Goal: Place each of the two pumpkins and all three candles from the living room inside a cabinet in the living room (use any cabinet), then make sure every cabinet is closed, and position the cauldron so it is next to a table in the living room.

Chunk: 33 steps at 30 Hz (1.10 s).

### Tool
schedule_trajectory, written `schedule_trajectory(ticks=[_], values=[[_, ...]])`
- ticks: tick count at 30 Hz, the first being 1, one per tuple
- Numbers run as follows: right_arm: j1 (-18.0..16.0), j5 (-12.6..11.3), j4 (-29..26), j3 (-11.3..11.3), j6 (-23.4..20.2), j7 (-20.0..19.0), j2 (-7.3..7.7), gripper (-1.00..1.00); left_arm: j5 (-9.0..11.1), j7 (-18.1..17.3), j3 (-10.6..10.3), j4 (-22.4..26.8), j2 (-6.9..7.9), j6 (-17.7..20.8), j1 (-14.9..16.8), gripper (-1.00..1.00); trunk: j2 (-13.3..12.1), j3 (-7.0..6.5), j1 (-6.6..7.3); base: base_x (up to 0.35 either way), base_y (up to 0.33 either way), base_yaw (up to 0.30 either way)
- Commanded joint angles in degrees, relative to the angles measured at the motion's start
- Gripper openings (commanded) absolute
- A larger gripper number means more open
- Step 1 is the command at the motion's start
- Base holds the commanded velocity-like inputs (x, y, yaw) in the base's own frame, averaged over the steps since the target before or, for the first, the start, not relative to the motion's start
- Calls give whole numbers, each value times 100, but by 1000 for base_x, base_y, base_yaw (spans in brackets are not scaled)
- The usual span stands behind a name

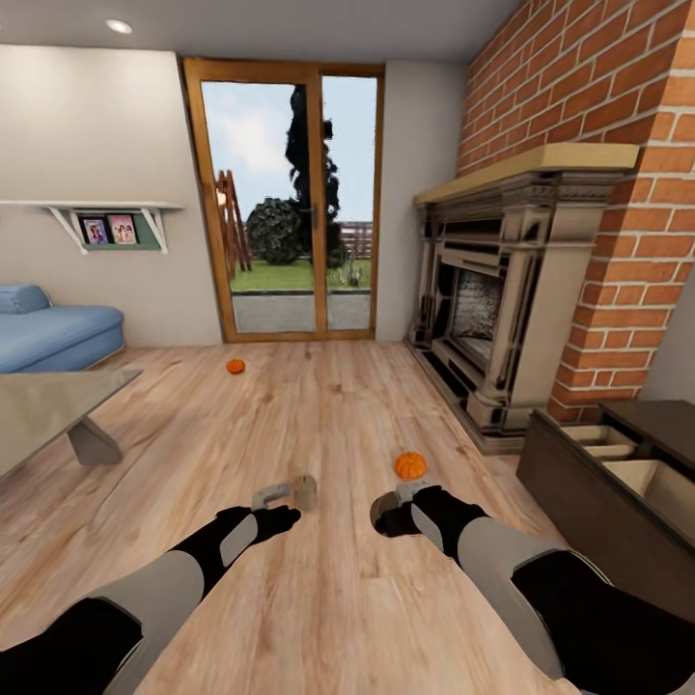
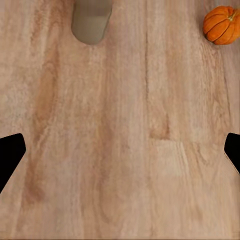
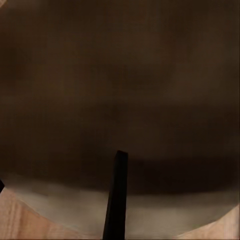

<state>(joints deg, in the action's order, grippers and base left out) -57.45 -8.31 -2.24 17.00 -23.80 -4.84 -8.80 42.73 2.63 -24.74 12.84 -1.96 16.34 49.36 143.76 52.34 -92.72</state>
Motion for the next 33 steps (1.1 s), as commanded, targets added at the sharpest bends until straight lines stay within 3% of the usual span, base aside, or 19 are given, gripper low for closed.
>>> schedule_trajectory(ticks=[1, 27, 33], values=[[-3, -57, -9, 44, -28, -8, 1, -100, 52, 27, -40, 8, 3, 18, 3, 100, 3, 6, -2, 332, -89, 0], [-3, -66, -68, 54, -45, -87, 3, -100, 45, 34, -49, 19, 10, 22, 3, 100, 3, 6, -2, 331, 57, 0], [-3, -69, -932, 55, -384, -381, 12, -100, 29, 74, -58, 39, 19, 47, 5, 100, 3, 6, -2, 263, 0, 0]])
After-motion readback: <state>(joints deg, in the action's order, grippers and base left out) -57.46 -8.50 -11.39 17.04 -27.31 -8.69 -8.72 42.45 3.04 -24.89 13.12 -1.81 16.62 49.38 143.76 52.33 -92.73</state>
